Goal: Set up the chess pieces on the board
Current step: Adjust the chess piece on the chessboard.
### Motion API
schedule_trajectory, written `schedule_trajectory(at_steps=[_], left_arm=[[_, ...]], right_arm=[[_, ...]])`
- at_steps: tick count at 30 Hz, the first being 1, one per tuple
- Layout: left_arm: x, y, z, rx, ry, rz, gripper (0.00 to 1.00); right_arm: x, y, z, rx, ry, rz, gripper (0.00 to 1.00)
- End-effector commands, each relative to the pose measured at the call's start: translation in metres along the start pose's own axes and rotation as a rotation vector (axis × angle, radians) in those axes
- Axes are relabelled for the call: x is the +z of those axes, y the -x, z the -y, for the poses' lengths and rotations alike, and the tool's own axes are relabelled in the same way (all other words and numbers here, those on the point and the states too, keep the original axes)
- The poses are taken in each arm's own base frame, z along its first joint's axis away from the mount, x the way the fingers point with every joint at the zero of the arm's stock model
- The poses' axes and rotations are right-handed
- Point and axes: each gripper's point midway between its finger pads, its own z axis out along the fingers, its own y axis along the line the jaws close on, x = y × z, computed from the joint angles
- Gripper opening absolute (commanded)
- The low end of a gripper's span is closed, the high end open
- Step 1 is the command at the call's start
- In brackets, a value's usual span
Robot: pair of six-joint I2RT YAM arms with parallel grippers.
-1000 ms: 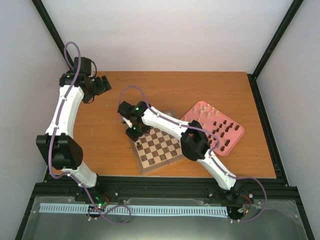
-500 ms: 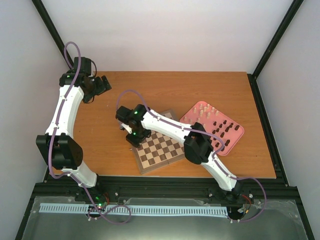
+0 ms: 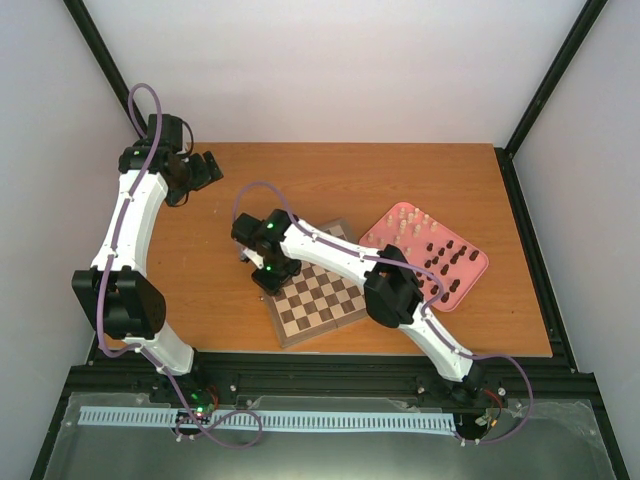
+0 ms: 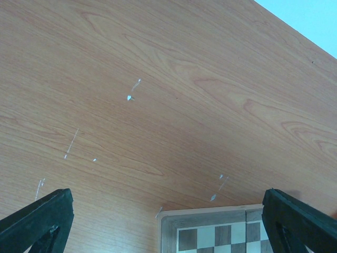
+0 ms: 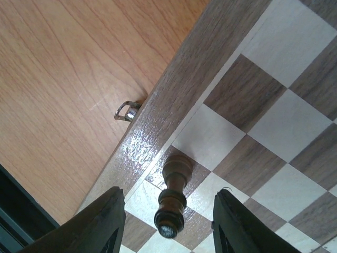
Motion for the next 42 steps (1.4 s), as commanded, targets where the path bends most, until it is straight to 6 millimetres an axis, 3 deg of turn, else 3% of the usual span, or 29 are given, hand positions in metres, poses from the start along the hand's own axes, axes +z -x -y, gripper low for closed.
schedule_trajectory(at_steps=[1, 10, 16, 20, 38, 42], left_arm=[[-0.007, 0.002, 0.005, 0.021, -0.017, 0.014, 1.0], [-0.006, 0.0, 0.004, 0.02, -0.017, 0.011, 1.0], [-0.006, 0.0, 0.005, 0.017, -0.024, 0.01, 1.0], [-0.006, -0.001, 0.005, 0.018, -0.023, 0.008, 1.0], [-0.004, -0.004, 0.003, 0.018, -0.022, 0.007, 1.0], [-0.003, -0.004, 0.003, 0.019, -0.021, 0.005, 1.0]], right_arm=[[0.006, 0.003, -0.006, -0.012, 0.028, -0.007, 0.46], [0.009, 0.003, -0.005, -0.01, 0.024, -0.013, 0.34], [0.01, 0.001, -0.002, 0.001, 0.008, -0.021, 0.14], [0.008, -0.001, -0.001, 0.007, 0.001, -0.023, 0.06], [0.009, -0.007, 0.0, 0.014, -0.028, -0.049, 0.04], [0.01, -0.007, -0.003, 0.008, -0.012, -0.048, 0.1]])
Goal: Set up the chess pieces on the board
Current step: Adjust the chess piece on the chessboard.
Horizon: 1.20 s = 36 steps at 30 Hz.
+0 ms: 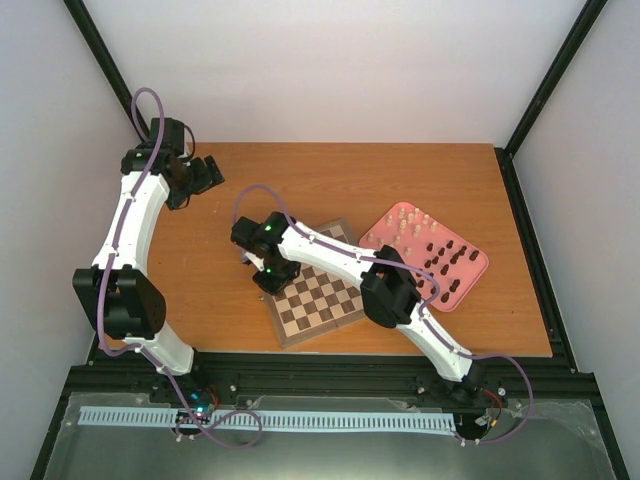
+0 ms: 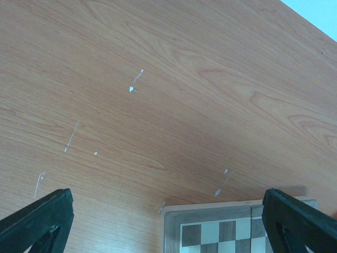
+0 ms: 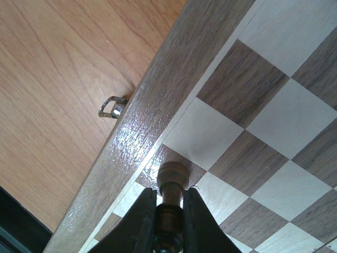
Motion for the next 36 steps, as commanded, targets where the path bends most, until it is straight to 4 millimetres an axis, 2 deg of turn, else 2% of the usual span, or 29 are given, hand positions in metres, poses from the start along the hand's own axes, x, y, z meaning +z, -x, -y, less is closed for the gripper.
schedule_trajectory(at_steps=[1, 5, 9, 17, 22, 26, 31, 33, 36], left_arm=[[-0.011, 0.004, 0.007, 0.02, -0.029, 0.033, 1.0], [-0.011, 0.005, 0.007, 0.019, -0.029, 0.033, 1.0], [-0.01, 0.005, 0.007, 0.019, -0.029, 0.031, 1.0], [-0.01, 0.005, 0.007, 0.021, -0.028, 0.03, 1.0], [-0.012, 0.007, 0.007, 0.02, -0.026, 0.037, 1.0], [-0.014, 0.008, 0.007, 0.022, -0.023, 0.041, 1.0], [-0.015, 0.011, 0.009, 0.022, -0.025, 0.048, 1.0], [-0.016, 0.013, 0.01, 0.024, -0.025, 0.051, 1.0], [-0.017, 0.016, 0.011, 0.024, -0.024, 0.056, 1.0]], right_arm=[[-0.002, -0.001, -0.007, -0.013, 0.015, -0.007, 0.15], [-0.003, -0.001, -0.009, -0.022, 0.027, -0.004, 0.26], [-0.005, 0.001, -0.012, -0.034, 0.039, 0.006, 0.32], [-0.016, 0.006, -0.017, -0.064, 0.064, 0.047, 0.63], [-0.037, 0.016, -0.01, -0.06, 0.021, 0.112, 0.69], [-0.069, 0.029, 0.016, 0.011, -0.061, 0.215, 0.8], [-0.115, 0.037, 0.076, 0.214, -0.059, 0.342, 0.8], [-0.135, 0.03, 0.111, 0.312, -0.092, 0.388, 0.79], [-0.152, -0.004, 0.167, 0.456, -0.188, 0.397, 0.77]])
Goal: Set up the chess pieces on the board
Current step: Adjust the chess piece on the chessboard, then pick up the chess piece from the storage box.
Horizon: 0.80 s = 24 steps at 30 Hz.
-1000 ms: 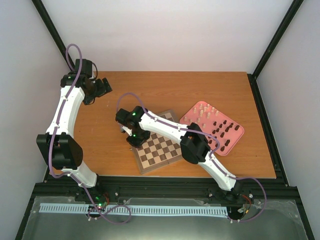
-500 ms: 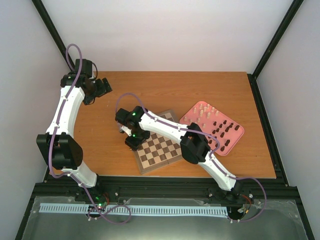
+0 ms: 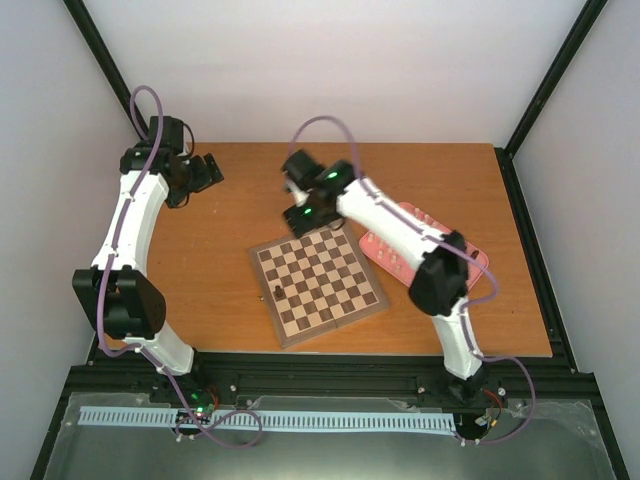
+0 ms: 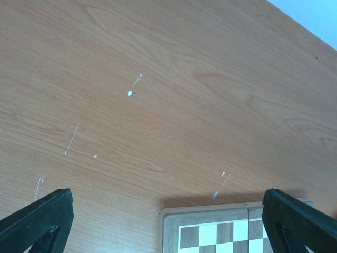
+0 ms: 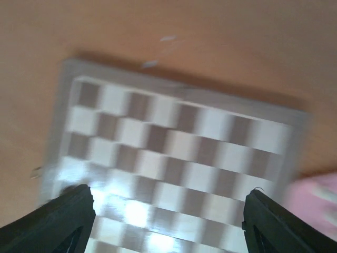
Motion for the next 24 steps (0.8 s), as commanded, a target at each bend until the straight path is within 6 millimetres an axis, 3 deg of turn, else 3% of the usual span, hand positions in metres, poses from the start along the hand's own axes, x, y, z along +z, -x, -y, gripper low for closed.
schedule_trajectory(at_steps=[1, 4, 6, 11, 14, 17, 20, 24], left_arm=[[-0.015, 0.015, 0.011, 0.023, -0.026, 0.05, 1.0], [-0.013, 0.015, 0.011, 0.025, -0.025, 0.045, 1.0], [-0.012, 0.016, 0.012, 0.026, -0.025, 0.042, 1.0], [-0.005, 0.016, 0.015, 0.024, -0.034, 0.025, 1.0], [0.001, 0.015, 0.016, 0.021, -0.036, 0.008, 1.0], [0.005, 0.015, 0.018, 0.023, -0.037, 0.0, 1.0], [0.011, 0.013, 0.021, 0.032, -0.04, -0.013, 1.0], [0.018, 0.01, 0.027, 0.051, -0.042, -0.03, 1.0]], right_arm=[[-0.051, -0.009, 0.098, 0.236, -0.187, 0.091, 0.76], [-0.07, -0.052, 0.154, 0.363, -0.314, 0.053, 0.73], [-0.076, -0.095, 0.186, 0.46, -0.374, -0.009, 0.7], [-0.091, -0.183, 0.21, 0.67, -0.402, -0.114, 0.68], [-0.11, -0.224, 0.217, 0.813, -0.419, -0.104, 0.66], [-0.114, -0.263, 0.224, 0.95, -0.401, -0.134, 0.66], [-0.11, -0.291, 0.235, 1.07, -0.38, -0.145, 0.66], [-0.11, -0.294, 0.262, 1.171, -0.364, -0.098, 0.65]])
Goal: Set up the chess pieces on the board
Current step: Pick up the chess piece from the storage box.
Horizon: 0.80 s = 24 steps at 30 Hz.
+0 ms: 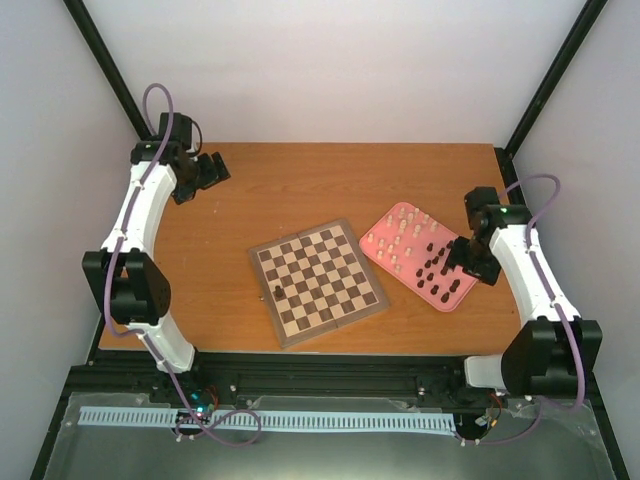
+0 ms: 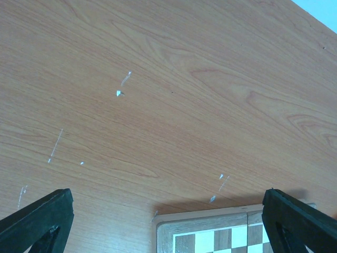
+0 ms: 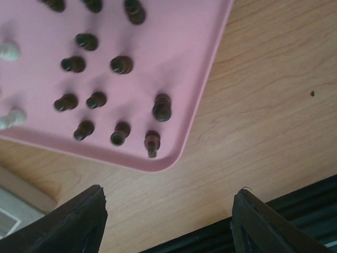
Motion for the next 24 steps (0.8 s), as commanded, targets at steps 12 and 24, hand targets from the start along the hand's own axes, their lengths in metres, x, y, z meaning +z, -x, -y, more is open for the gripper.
schedule_trajectory(at_steps=[12, 24], left_arm=[[0.003, 0.003, 0.021, 0.057, -0.029, -0.012, 1.0], [0.016, 0.007, 0.023, 0.049, -0.016, -0.031, 1.0]], right_arm=[[0.063, 0.09, 0.019, 0.178, 0.034, 0.034, 0.61], [0.088, 0.123, 0.043, 0.221, 0.036, 0.039, 0.56]])
